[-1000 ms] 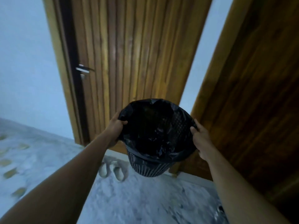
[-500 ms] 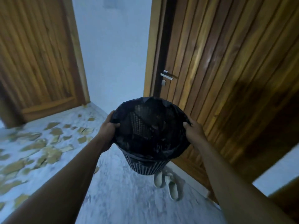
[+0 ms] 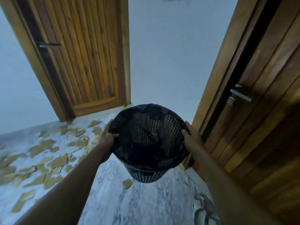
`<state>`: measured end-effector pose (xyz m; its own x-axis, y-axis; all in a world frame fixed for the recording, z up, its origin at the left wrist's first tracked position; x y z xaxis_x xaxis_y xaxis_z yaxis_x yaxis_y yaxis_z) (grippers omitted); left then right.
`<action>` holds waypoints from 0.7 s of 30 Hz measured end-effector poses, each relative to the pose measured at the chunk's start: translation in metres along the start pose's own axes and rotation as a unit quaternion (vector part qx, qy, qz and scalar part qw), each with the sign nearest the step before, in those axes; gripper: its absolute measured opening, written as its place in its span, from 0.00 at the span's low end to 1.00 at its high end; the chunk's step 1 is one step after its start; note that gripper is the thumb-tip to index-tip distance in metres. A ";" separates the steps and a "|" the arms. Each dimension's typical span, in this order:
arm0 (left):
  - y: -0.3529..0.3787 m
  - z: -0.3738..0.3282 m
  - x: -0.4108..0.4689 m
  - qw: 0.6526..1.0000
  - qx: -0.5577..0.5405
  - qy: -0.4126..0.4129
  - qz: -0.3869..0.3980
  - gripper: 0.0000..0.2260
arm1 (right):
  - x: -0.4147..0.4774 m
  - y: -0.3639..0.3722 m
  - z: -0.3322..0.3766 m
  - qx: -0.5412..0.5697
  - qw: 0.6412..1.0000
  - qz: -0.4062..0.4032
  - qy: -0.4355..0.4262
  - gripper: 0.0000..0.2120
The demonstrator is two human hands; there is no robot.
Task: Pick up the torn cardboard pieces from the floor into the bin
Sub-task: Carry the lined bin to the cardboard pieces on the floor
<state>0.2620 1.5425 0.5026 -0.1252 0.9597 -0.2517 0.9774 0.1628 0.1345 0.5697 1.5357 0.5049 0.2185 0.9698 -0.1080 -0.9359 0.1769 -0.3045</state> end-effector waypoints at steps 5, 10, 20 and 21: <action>-0.022 0.025 0.122 1.000 0.009 -0.027 -0.006 0.33 | 0.097 0.060 -0.028 -0.013 1.000 -0.006 0.016 0.24; -0.023 0.082 0.269 0.995 0.063 -0.061 0.038 0.34 | 0.198 0.115 -0.093 -0.022 0.997 -0.062 0.046 0.23; 0.017 0.299 0.507 0.974 0.164 -0.130 0.087 0.34 | 0.375 0.186 -0.327 -0.017 0.984 -0.104 0.145 0.24; 0.023 0.331 0.530 0.973 0.166 -0.130 0.097 0.35 | 0.393 0.191 -0.358 -0.021 0.982 -0.115 0.146 0.23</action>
<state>0.2745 1.9789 0.0555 0.0718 0.8678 -0.4917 0.9849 -0.1396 -0.1025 0.5754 1.8905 0.0656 0.4985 0.8142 -0.2976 -0.8418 0.3726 -0.3906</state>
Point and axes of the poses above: each hand's wrist, its own x-axis towards the middle knuckle, its own y-axis out of the palm, z = x × y, the point moved 1 cm from there along x, towards the middle knuckle, and after that the axes turned 1 degree about z, right-handed, at the moved point
